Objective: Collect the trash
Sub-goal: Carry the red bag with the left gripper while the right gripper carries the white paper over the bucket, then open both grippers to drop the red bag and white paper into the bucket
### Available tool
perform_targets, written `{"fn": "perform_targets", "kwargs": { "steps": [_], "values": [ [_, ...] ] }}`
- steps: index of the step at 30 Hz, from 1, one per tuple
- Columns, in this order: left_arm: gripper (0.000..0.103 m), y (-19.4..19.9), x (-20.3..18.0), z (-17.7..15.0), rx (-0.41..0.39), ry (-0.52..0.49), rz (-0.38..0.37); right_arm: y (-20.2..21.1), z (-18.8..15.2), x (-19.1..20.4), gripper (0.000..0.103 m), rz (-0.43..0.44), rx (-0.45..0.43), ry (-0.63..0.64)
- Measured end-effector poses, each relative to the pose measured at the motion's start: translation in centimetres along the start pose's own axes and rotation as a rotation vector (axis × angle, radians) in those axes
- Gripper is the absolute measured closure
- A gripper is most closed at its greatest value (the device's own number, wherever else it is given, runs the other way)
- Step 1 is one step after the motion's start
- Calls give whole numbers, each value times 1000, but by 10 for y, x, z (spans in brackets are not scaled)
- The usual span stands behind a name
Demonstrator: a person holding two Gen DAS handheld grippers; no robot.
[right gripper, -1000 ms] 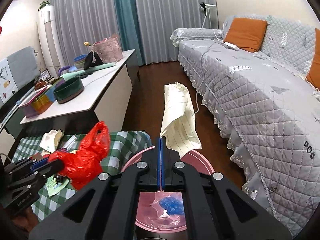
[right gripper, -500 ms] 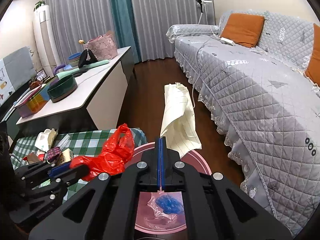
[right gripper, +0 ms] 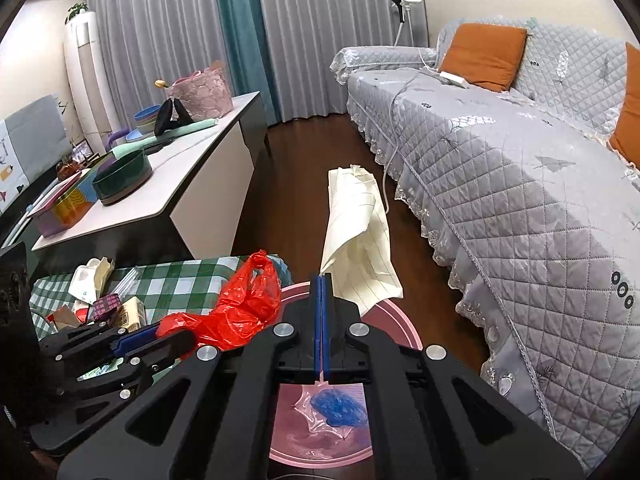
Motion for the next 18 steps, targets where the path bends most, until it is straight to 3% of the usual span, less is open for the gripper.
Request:
{"fn": "perform_targets", "kwargs": {
  "steps": [9, 11, 13, 15, 18],
  "values": [
    [88, -3, -3, -2, 3, -1, -6, 0, 0, 0, 99, -5, 0, 1],
    [82, -7, -3, -3, 20, 1, 1, -2, -2, -2, 98, -14, 9, 0],
    [69, -10, -1, -6, 40, 18, 1, -7, -6, -3, 82, -18, 30, -1],
    [66, -10, 2, -8, 41, 29, 14, -8, -7, -5, 66, -35, 33, -4],
    [66, -4, 7, -13, 45, 46, 19, -8, -7, -5, 64, -37, 28, -13]
  ]
}}
Point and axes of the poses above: each gripper's, at about its wrist camera, not at the fingertips, and y roughly against the way its jaws point, x to its left, z to its top, the point moved 6 cm from there along -y, roughly the way its jaws point, and after that the axes turned 1 degree about -x, right-handed, at the moved point
